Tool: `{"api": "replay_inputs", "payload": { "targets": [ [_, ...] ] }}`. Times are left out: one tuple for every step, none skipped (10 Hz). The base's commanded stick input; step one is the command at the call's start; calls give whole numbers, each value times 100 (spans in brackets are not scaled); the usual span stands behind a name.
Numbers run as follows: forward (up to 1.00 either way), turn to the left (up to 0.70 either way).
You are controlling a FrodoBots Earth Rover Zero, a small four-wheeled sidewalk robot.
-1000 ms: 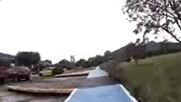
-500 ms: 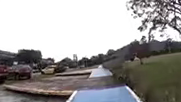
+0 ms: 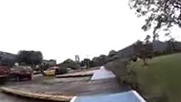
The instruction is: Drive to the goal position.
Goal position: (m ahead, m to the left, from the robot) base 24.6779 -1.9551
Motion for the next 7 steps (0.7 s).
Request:
{"api": "replay_inputs", "payload": {
  "targets": [
    [50,0],
    [50,0],
    [50,0],
    [50,0],
    [50,0],
    [50,0],
    [50,0]
  ]
}}
